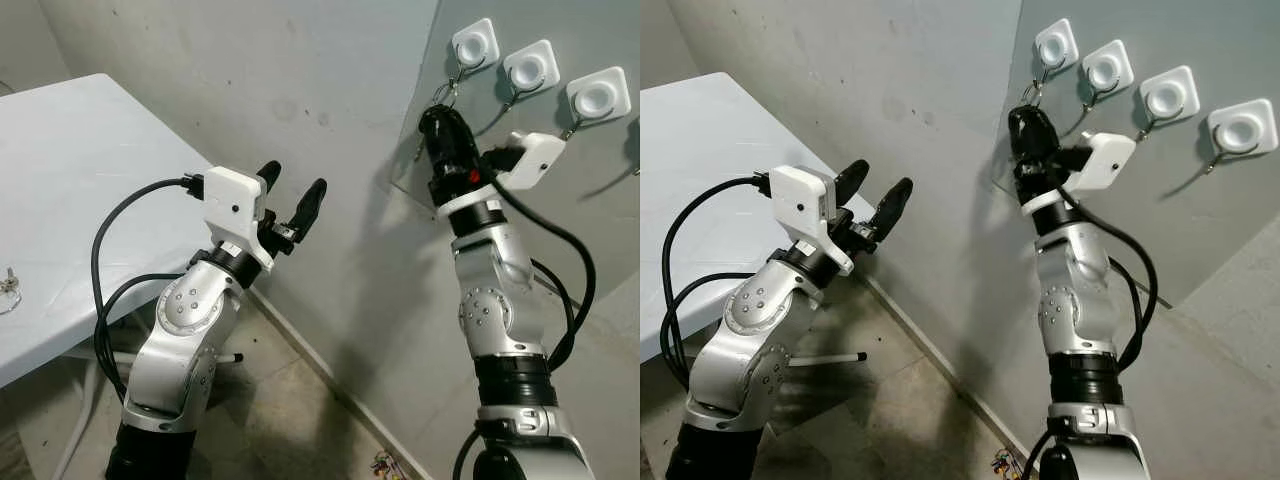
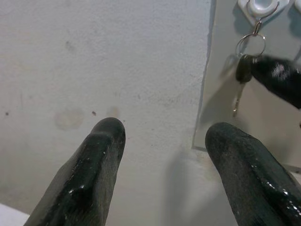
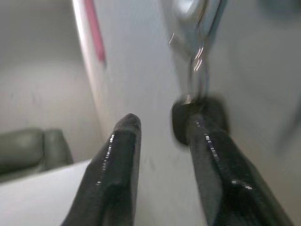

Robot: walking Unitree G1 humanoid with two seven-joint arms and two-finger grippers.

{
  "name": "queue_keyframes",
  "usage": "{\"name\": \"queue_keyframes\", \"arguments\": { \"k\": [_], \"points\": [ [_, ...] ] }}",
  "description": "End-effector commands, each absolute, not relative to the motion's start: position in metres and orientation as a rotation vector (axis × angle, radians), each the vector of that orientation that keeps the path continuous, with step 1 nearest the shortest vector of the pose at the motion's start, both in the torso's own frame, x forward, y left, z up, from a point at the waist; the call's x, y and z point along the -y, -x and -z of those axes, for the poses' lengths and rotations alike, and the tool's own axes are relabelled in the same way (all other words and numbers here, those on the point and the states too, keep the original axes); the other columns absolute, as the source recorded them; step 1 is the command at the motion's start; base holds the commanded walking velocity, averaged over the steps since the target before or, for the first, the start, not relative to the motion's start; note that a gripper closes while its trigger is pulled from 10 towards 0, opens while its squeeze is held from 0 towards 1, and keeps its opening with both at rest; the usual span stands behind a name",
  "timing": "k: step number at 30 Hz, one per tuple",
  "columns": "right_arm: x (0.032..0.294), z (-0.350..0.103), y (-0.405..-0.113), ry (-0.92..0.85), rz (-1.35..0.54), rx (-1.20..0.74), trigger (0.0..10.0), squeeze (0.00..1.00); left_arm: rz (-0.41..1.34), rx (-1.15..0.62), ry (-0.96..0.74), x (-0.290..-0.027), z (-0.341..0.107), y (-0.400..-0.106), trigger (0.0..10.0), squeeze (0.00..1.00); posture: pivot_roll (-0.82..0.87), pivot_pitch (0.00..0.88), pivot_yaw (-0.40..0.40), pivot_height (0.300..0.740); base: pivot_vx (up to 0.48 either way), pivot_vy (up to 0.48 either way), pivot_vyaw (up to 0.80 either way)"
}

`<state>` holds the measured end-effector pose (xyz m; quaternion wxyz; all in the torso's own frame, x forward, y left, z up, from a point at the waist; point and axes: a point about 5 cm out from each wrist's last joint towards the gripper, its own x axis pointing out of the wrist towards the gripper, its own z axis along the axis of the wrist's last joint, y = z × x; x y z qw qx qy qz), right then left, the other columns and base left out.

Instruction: Hang keys on a hook

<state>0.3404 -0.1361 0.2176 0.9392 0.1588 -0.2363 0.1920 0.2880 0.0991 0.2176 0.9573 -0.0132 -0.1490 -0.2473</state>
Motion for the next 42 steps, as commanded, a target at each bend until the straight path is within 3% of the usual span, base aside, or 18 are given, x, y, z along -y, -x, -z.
{"name": "queue_keyframes", "arguments": {
  "k": [1, 20, 22, 24, 25, 29, 39, 41, 42],
  "points": [
    [0.135, -0.212, -0.336, -0.273, -0.413, 0.481, 10.0, 1.0, 0.465, 0.314, 0.014, -0.104, -0.215, -0.287, 10.0, 0.0, -0.05, 0.062, -0.05, 0.74, 0.0, 0.0, 0.0],
    [0.139, -0.097, -0.317, -0.121, -0.366, 0.124, 10.0, 1.0, 0.223, 0.077, 0.014, -0.145, -0.114, -0.288, 10.0, 0.0, -0.07, 0.006, -0.035, 0.74, 0.0, 0.0, 0.0],
    [0.142, -0.063, -0.307, -0.081, -0.354, 0.0, 10.0, 1.0, 0.159, -0.013, -0.032, -0.155, -0.077, -0.284, 10.0, 0.0, -0.07, 0.0, -0.033, 0.74, 0.0, 0.0, 0.0],
    [0.143, -0.055, -0.304, -0.073, -0.352, -0.032, 10.0, 1.0, 0.139, -0.034, -0.051, -0.157, -0.068, -0.282, 10.0, 0.0, -0.07, 0.0, -0.033, 0.74, 0.0, 0.0, 0.0],
    [0.146, -0.031, -0.292, -0.013, -0.341, -0.135, 10.0, 1.0, 0.1, -0.143, -0.037, -0.164, -0.037, -0.274, 10.0, 0.0, -0.07, 0.0, -0.029, 0.74, 0.0, 0.0, 0.0],
    [0.156, 0.007, -0.267, 0.051, -0.308, -0.328, 10.0, 1.0, 0.085, -0.328, -0.048, -0.168, 0.005, -0.254, 10.0, 0.0, -0.08, 0.0, -0.025, 0.74, 0.0, 0.0, 0.0],
    [0.174, 0.056, -0.216, 0.11, -0.231, -0.631, 10.0, 1.0, 0.075, -0.593, -0.013, -0.171, 0.053, -0.218, 10.0, 0.0, -0.08, 0.0, -0.016, 0.74, 0.0, 0.0, 0.0],
    [0.176, 0.061, -0.21, 0.112, -0.226, -0.666, 10.0, 0.96, 0.065, -0.622, -0.015, -0.172, 0.057, -0.215, 10.0, 0.0, -0.08, 0.0, -0.014, 0.74, 0.0, 0.0, 0.0],
    [0.177, 0.064, -0.206, 0.117, -0.22, -0.691, 10.0, 0.35, 0.058, -0.636, -0.008, -0.172, 0.059, -0.212, 10.0, 0.0, -0.09, 0.0, -0.01, 0.74, 0.0, 0.0, 0.0]
  ]
}}
